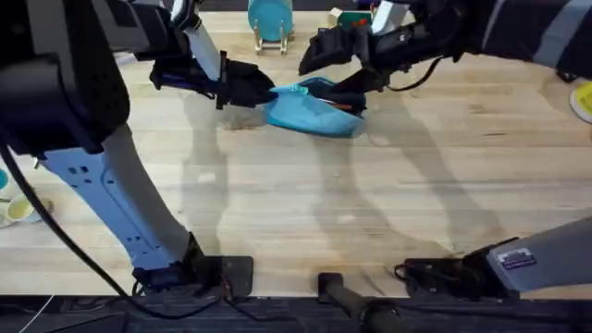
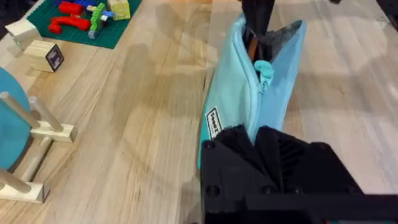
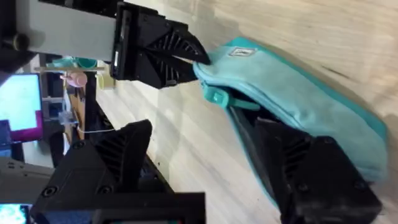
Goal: Unzip the bag, pick up the pens from the table one at a time and place them inside, then zip the bag closed.
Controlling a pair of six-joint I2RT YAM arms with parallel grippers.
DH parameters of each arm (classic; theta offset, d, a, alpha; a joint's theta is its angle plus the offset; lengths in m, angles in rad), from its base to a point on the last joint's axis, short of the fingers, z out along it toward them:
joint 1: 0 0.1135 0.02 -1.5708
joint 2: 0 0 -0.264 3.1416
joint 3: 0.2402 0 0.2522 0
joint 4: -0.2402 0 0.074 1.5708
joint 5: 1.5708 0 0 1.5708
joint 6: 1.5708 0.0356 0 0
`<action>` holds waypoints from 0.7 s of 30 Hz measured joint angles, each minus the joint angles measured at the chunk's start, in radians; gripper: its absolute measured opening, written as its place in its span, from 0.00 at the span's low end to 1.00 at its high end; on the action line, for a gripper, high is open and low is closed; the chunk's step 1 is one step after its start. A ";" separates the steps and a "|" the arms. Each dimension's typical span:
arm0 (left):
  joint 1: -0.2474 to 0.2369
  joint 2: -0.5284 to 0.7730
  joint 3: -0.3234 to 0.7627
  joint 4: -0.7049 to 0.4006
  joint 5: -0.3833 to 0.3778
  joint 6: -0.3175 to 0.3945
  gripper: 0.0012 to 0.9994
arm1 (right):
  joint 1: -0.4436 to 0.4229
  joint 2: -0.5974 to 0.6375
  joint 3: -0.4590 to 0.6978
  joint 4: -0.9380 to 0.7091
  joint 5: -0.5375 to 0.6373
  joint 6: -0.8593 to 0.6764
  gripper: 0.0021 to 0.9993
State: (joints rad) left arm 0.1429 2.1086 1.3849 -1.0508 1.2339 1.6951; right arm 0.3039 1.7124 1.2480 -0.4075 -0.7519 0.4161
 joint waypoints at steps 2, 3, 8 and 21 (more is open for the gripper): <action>0.000 0.000 0.000 0.000 0.000 0.000 0.04 | 0.013 0.003 0.000 0.016 0.010 0.004 1.00; 0.000 0.000 0.000 0.000 0.000 0.000 0.04 | 0.020 0.003 0.000 0.021 0.022 0.008 1.00; 0.000 0.000 0.000 0.000 0.000 0.000 0.04 | 0.051 0.003 0.000 0.036 0.104 0.056 1.00; 0.000 0.000 0.000 0.000 0.000 0.000 0.04 | 0.102 0.009 0.000 0.090 0.214 0.163 1.00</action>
State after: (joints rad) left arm 0.1429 2.1086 1.3849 -1.0508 1.2339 1.6951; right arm 0.4061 1.7218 1.2478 -0.3179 -0.5381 0.5787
